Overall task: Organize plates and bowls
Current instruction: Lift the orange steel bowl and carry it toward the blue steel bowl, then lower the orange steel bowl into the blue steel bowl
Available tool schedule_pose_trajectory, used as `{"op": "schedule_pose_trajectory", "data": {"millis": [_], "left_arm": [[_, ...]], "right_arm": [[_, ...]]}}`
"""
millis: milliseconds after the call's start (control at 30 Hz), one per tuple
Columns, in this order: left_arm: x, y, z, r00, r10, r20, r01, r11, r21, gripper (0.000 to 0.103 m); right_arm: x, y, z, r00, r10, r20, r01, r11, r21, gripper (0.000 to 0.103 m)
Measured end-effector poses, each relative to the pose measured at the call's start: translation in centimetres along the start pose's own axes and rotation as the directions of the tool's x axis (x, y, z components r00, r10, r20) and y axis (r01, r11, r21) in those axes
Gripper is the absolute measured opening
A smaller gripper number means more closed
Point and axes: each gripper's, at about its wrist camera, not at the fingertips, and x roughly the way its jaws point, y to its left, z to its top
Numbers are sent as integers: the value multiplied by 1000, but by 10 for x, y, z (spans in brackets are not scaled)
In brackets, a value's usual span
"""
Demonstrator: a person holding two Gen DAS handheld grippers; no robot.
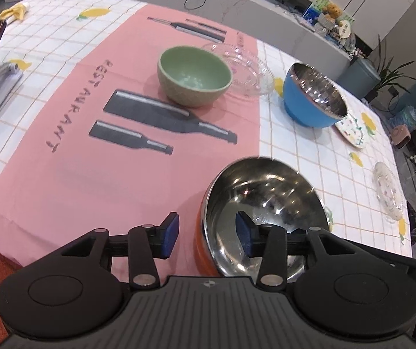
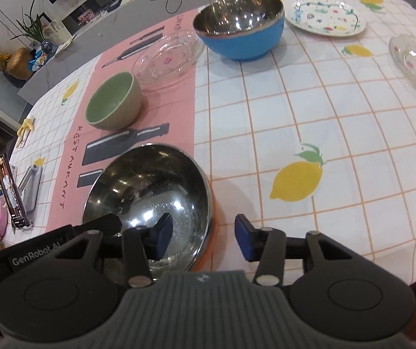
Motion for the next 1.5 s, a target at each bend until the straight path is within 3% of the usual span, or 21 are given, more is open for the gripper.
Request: {"op": "schedule_pose_trajectory", "data": {"millis": [400, 800, 1067, 1267, 1500], "left_arm": [[-16, 8, 31, 994, -14, 110, 12, 1000, 19, 52], [-6, 14, 74, 988, -20, 151, 18, 1000, 19, 52], [13, 3, 103, 987, -52, 150, 49, 998, 24, 52], [28, -22, 123, 984, -130, 121, 123, 991, 58, 49], [61, -71, 148, 977, -205, 60, 195, 971, 139, 49]], "right_arm": [[-23, 8, 24, 988, 5, 151, 6, 998, -70, 52], [4, 38, 71, 991, 29, 132, -13, 993, -120, 52], [26, 33, 102, 992, 3, 127, 8, 997, -82, 52], [28, 9, 125, 984, -52, 167, 57, 998, -21, 52], [23, -39, 151, 953, -185, 239, 164, 981, 106, 52]]}}
